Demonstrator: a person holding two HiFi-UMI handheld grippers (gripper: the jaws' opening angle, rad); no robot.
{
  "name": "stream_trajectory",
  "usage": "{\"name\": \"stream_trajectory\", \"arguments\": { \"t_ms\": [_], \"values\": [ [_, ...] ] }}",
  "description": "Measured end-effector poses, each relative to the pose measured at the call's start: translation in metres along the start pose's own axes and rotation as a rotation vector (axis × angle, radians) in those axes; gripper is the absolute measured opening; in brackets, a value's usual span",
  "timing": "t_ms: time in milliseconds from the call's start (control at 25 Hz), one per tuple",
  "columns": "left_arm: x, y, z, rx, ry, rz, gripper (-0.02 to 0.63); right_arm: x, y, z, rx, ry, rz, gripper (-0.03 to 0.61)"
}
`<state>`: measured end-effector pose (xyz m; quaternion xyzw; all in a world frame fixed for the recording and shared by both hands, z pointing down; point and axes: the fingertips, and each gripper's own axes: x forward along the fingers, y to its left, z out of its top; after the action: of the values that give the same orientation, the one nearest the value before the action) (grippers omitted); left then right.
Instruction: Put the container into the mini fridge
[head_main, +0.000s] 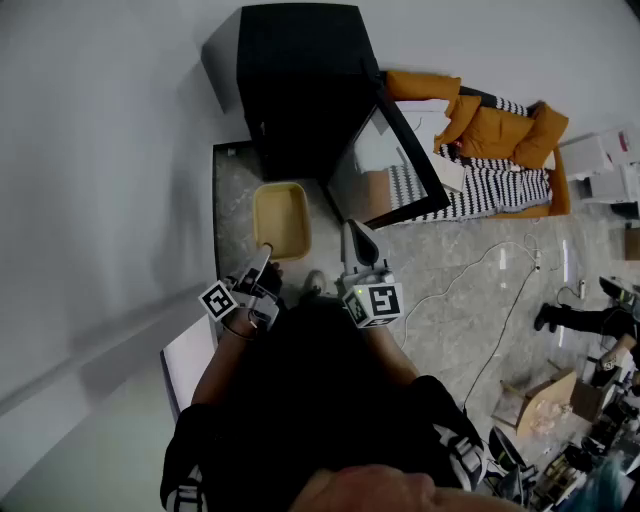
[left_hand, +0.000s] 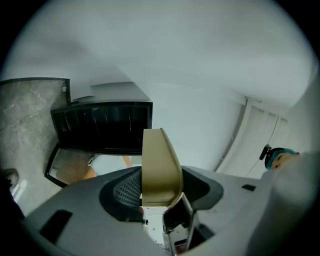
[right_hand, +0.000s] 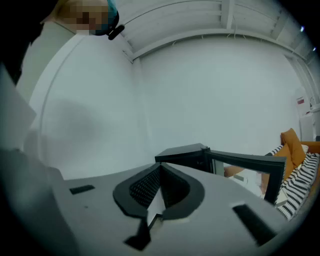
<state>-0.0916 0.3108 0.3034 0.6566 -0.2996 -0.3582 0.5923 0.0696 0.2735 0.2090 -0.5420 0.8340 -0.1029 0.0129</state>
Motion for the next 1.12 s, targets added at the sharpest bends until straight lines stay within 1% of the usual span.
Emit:
{"name": "stream_trajectory", "arguments": {
  "t_ms": [400,680,840,1000,1120],
  "values": [
    [0.0,0.002,0.002,-0.003,-0.015,0.001,0.222,0.0,-0.004,-0.001,-0.011,-0.007,0.0,0.0],
    [0.002,-0.004,0.0,-0.016,-0.018,0.007,0.222,-0.003,-0.003,0.01,-0.001,-0.012,0.009,0.002],
    [0.022,0.008,-0.007,-0.023,-0.018,0.01,0.222,0.002,-0.025,0.005,-0.02,-0.012,0.018,0.0],
    [0.045,0.027,-0.015,-0.018,-0.022,0.025,0.222,0.01,-0.044,0.001,-0.052,-0.005,0.048,0.002],
    [0.063,0.04,-0.019,-0.015,-0.031,0.033,0.222,0.018,-0.056,-0.003,-0.055,-0.005,0.075,0.002]
  ]
}}
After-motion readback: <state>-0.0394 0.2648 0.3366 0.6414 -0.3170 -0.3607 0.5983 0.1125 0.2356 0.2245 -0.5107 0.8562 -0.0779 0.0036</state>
